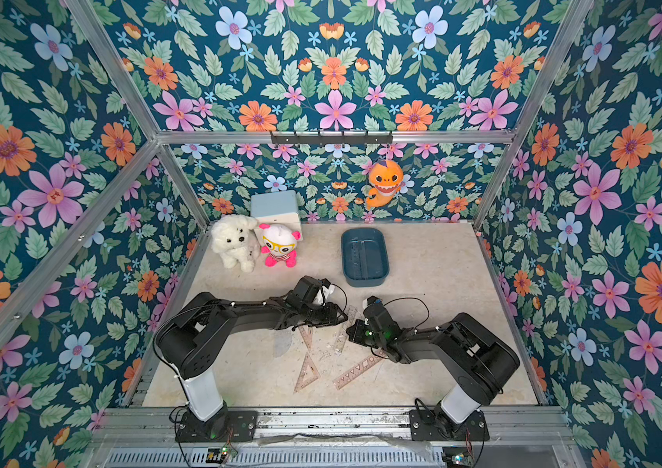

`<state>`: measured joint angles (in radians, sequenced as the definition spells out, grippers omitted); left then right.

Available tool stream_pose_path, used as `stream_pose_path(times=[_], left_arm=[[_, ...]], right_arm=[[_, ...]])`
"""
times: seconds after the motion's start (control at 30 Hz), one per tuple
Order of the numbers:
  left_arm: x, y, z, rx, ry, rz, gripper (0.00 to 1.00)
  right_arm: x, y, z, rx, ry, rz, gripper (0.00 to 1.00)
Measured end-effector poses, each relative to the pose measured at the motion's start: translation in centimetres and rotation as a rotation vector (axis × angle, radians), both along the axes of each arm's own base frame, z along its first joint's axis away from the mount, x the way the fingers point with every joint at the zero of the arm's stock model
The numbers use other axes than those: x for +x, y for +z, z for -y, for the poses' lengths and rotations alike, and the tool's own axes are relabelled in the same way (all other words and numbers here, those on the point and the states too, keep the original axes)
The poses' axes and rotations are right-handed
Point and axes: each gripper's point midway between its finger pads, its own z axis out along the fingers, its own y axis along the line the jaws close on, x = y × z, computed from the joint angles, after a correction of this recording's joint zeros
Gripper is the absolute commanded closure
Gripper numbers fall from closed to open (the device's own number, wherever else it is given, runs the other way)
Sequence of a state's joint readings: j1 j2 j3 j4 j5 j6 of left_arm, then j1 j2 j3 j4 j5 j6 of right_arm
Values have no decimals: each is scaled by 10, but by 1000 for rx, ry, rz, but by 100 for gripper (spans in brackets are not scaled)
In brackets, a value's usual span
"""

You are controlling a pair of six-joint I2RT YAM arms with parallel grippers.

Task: Put the scattered rulers into the storage box
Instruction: Pick up the ruler from the center of the board.

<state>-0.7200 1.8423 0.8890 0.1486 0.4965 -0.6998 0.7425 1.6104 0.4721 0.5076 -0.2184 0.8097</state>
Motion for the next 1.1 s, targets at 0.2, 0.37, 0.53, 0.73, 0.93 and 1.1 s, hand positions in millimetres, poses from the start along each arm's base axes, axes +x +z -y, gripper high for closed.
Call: stream_pose_path(times=[0.2, 0.37, 0.53, 0.73, 0.93, 1.1], left_arm=[[0, -2, 0, 2, 0, -3, 50], [0, -1, 1, -4, -2, -1, 50], [0, -1, 1, -4, -3, -1, 50], [-1, -2, 1, -11, -7, -3, 51], [-2, -2, 1, -21, -5, 3, 51], [-2, -1, 1, -29, -5, 13, 53]], right_arm=[[0, 0, 0, 2, 1, 2, 100], [1, -1, -1, 7, 2, 5, 100], [2, -2, -4, 25, 7, 15, 100], [4, -3, -7, 42, 9, 26, 100], [6, -4, -9, 53, 9, 38, 100], [7, -5, -8, 59, 5, 42, 100]])
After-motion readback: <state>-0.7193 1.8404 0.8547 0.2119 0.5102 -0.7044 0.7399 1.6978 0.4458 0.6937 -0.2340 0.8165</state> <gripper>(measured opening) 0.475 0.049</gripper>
